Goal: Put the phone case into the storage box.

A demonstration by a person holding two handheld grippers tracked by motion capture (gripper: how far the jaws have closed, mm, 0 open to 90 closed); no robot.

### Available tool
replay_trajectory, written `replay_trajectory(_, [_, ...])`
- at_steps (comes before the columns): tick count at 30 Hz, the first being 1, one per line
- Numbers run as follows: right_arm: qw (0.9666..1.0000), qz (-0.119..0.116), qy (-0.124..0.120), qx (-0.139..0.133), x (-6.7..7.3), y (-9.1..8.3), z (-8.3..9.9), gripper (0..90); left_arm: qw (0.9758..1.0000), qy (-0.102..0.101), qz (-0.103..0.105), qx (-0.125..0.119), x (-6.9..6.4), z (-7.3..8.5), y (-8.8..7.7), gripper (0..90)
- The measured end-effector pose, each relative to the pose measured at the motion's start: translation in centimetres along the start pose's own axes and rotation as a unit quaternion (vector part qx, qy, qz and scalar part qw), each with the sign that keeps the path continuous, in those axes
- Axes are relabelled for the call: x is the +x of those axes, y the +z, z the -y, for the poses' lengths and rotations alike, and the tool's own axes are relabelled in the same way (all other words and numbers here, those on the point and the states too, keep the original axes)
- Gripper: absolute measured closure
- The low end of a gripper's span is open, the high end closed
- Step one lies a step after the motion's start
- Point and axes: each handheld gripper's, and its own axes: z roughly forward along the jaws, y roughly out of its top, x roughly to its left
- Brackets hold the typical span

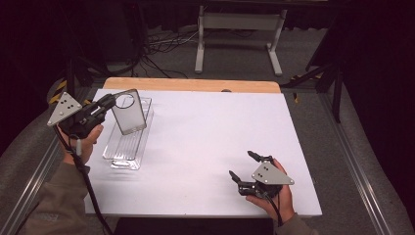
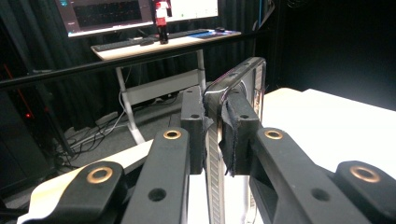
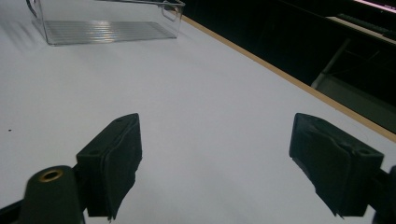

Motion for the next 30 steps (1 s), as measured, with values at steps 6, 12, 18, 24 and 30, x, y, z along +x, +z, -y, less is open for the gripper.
replay_trajectory(6, [1.0000,0.001,0.001,0.000,0.0,0.1,0.0,17.9,1.0000,-0.004,-0.003,0.005,0.8,0.4,0.3,80.4])
replay_trajectory(12, [1.0000,0.000,0.002,0.001,0.0,0.1,0.1,17.9,0.9999,-0.007,-0.009,0.008,1.3,0.7,0.6,80.4])
replay_trajectory(18, [1.0000,-0.002,0.002,0.006,0.1,0.3,0.1,17.9,0.9998,0.002,-0.014,0.013,1.9,0.8,1.3,80.4])
replay_trajectory(24, [0.9999,-0.003,0.004,0.009,0.2,0.6,0.2,18.0,0.9997,-0.003,-0.014,0.020,2.7,1.1,2.5,80.4])
replay_trajectory(30, [0.9999,-0.005,0.002,0.012,0.2,0.7,0.2,18.0,0.9997,0.001,0.005,0.026,3.9,1.4,4.0,80.4])
